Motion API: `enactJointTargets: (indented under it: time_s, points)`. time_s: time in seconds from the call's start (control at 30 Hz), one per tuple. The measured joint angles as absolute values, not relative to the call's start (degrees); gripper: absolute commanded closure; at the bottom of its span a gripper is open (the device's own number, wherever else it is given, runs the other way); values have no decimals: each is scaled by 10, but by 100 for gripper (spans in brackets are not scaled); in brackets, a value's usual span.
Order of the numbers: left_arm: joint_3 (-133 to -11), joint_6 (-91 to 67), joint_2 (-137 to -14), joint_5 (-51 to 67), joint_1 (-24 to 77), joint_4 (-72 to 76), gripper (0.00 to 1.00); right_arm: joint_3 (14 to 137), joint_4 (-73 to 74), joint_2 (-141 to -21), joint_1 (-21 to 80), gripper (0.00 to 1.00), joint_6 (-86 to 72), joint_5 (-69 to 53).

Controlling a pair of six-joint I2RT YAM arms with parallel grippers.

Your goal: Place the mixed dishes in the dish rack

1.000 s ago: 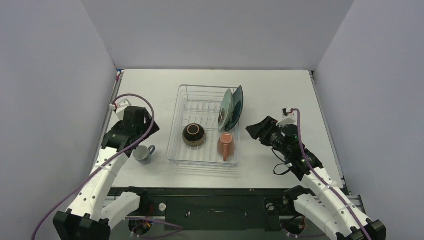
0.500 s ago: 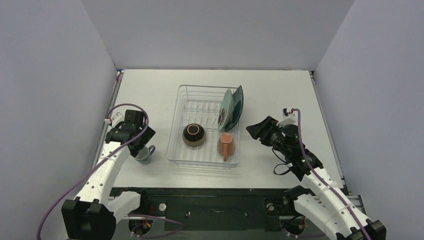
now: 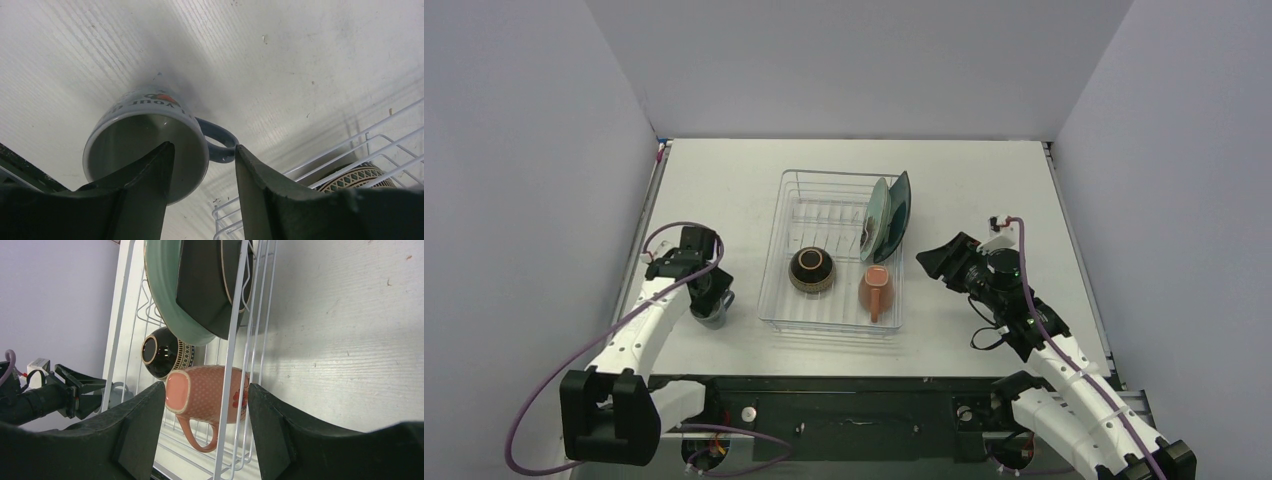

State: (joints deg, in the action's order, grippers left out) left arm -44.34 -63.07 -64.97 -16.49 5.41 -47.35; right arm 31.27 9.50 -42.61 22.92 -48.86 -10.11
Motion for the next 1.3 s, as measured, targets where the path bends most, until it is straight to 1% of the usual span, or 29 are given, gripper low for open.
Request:
enactJointTargets:
  time_s: [0.13, 0.23, 0.33, 0.5, 0.6, 0.67, 0.87, 0.93, 1.0, 1.1, 1.2, 1.3]
  points:
    - [-429, -639, -654, -167, 53, -455, 59, 313, 95, -427, 229, 43, -488, -101]
    - [-422, -641, -654, -167, 49, -444, 58, 313, 94, -429, 229, 43, -488, -101]
    - [-418, -641, -655, -171, 45, -439, 52, 312, 94, -434, 229, 43, -488, -102]
    - [-418, -635, -655, -179, 38, -439, 44, 308, 94, -434, 229, 43, -489, -102]
    - [-418, -626, -649, -180, 36, -441, 35, 308, 94, -434, 229, 43, -489, -102]
    - [-420, -622, -640, -181, 35, -444, 31, 308, 94, -434, 229, 43, -489, -103]
    - [-425, -618, -619, -183, 16, -453, 29, 308, 94, -435, 228, 43, -489, -106]
    - [-425, -618, -617, -182, -1, -456, 29, 308, 93, -435, 228, 43, -489, -106]
    - [-425, -619, -617, -181, -19, -458, 32, 308, 92, -435, 228, 43, -489, -108]
    - [-425, -621, -620, -171, -46, -458, 41, 308, 90, -435, 228, 43, -489, -108]
    - [-425, -624, -634, -156, -60, -457, 48, 307, 90, -434, 228, 43, -491, -108]
    - [-424, -626, -645, -144, -61, -457, 62, 302, 89, -434, 228, 43, -491, -108]
